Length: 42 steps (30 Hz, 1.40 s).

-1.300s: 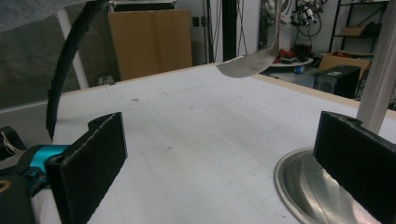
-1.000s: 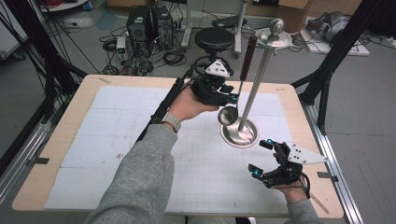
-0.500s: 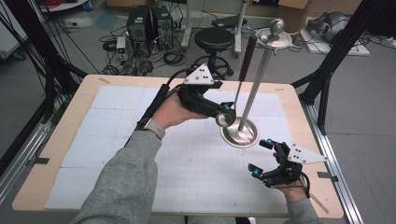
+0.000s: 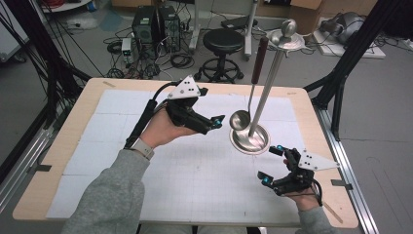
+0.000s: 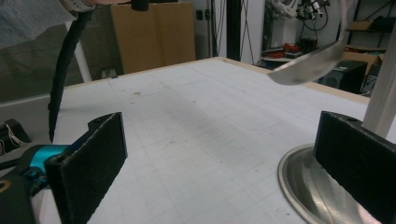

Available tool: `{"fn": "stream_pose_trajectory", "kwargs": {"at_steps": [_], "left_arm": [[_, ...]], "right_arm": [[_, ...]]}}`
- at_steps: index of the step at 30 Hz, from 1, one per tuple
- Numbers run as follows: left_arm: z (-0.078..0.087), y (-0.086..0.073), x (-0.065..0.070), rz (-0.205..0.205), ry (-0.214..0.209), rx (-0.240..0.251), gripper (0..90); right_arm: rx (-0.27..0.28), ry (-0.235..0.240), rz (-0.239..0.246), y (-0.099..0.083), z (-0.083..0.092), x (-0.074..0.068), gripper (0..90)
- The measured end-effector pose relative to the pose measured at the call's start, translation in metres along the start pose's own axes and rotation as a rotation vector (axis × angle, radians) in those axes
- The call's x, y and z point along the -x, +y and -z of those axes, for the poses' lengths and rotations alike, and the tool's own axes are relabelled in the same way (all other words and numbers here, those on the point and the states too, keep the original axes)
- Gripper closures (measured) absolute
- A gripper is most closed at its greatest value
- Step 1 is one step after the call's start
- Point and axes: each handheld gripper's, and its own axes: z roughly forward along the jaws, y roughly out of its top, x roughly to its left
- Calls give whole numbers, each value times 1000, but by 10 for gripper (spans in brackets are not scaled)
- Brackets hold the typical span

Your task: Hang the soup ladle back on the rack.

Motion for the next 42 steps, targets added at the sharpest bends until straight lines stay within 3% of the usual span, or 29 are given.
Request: {"fn": "stream_pose_trajectory", "kwargs": {"at_steps": [10,15,20,23,29,33,42], "left_arm": [[22,-27,4,29,8,42,17],[34,-41,8,20,15,50,17],[47,-53,6,26,43,63,17],[55,-61,4,26,87,40,17],[74,-81,0,38,125,46,17],[84,-94,-3,46,148,21,17],[114,-119,-2,89,193,65,18]], "right_arm": [[-5,-4,0,0,1,-2,15],[-7,-17,15,0,3,-4,15],[-2,-21,17,0,4,-5,15],[-10,-21,12,0,4,-5,15],[-14,-20,11,0,3,-5,15],[-12,-25,13,0,4,-4,15],[-13,-27,15,0,3,-4,15]]}}
